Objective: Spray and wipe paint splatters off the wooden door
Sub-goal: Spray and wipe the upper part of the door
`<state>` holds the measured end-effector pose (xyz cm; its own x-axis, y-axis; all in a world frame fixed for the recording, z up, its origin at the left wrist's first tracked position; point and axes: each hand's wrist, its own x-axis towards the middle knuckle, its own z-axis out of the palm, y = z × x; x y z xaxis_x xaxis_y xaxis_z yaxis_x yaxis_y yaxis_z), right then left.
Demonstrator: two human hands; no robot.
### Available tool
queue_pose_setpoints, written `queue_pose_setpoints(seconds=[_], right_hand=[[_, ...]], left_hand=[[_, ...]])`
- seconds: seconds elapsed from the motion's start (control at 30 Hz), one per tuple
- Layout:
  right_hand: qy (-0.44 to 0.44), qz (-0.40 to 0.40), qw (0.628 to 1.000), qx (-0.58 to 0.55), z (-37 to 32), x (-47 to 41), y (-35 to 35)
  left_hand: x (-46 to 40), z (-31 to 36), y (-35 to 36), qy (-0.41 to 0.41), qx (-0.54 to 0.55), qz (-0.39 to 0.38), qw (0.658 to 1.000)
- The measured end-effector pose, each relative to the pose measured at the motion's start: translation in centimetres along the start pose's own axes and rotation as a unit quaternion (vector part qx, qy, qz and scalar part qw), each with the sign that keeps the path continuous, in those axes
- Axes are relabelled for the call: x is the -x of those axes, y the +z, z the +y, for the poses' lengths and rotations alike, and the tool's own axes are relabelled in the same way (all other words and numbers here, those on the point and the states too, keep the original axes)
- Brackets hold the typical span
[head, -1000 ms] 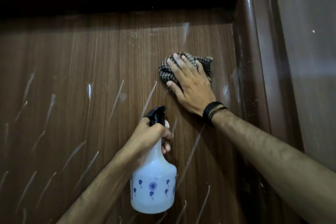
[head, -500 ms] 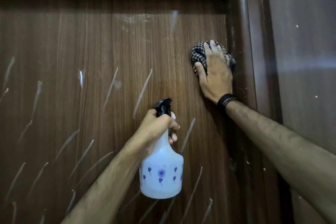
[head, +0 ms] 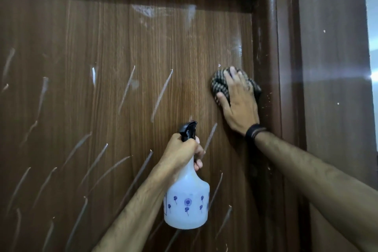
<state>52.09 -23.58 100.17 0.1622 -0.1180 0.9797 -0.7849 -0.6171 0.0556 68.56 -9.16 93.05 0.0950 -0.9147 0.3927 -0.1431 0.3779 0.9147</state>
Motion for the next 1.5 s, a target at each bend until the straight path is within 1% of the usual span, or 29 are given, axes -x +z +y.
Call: queue_pose_setpoints(seconds=[0.1,0.2,0.3,0.4,0.5,0.6,0.7,0.77,0.83,1.0,1.07,1.13,1.23,1.3,1.4,1.5], right_hand=[[-0.005,0.0,1.0,-0.022,-0.9,-4.9,-0.6],[-0.006,0.009,1.0,-0.022,-2.1,-5.5,0.3],[-0.023,0.01,1.0,-0.009,-2.9,-1.5,1.5],[-0.064,-0.018,0.998,-0.021,-4.1,4.3,2.6],[-0.095,-0.018,0.995,-0.005,-4.7,8.3,3.8],[-0.091,-0.004,0.996,-0.008,-4.3,5.5,3.8],[-0.053,0.015,0.998,-0.022,-4.9,0.1,3.2],[-0.042,0.02,0.999,-0.015,-5.5,-1.2,3.2],[-0.071,0.011,0.997,-0.018,-5.6,0.1,3.3],[-0.205,-0.05,0.977,0.016,-6.3,9.8,4.5],[-0.225,-0.052,0.973,0.019,-6.3,11.5,5.0],[-0.205,-0.034,0.978,0.017,-6.0,10.4,4.9],[-0.111,0.003,0.994,0.023,-6.2,5.6,4.4],[-0.075,0.014,0.997,0.021,-6.8,2.1,4.1],[-0.072,0.017,0.997,0.024,-8.1,0.2,4.4],[-0.075,0.01,0.997,0.023,-8.9,2.4,4.7]], left_hand=[[0.1,0.1,0.2,0.007,-0.018,0.024,1.0],[0.5,-0.4,0.1,0.013,-0.017,0.041,0.999],[0.8,-1.5,0.3,-0.008,-0.016,0.072,0.997],[1.2,-2.6,0.8,-0.013,-0.02,0.107,0.994],[1.7,-3.1,1.2,-0.009,-0.023,0.114,0.993],[2.2,-3.3,1.2,-0.006,-0.028,0.123,0.992],[2.5,-3.0,0.5,0.003,-0.028,0.128,0.991],[2.7,-2.7,-0.2,0.012,-0.019,0.132,0.991],[2.8,-2.7,-1.0,0.017,-0.009,0.137,0.99],[3.5,-2.7,-2.5,0.013,-0.013,0.137,0.99],[3.6,-2.5,-3.0,0.019,-0.017,0.133,0.991],[3.7,-2.3,-3.6,0.013,-0.012,0.125,0.992],[3.9,-2.1,-4.5,0.008,-0.014,0.112,0.994],[3.6,-1.9,-5.0,0.014,-0.012,0.116,0.993],[3.3,-1.3,-5.7,0.024,0.004,0.13,0.991],[3.2,-1.0,-6.0,0.04,0.007,0.133,0.99]])
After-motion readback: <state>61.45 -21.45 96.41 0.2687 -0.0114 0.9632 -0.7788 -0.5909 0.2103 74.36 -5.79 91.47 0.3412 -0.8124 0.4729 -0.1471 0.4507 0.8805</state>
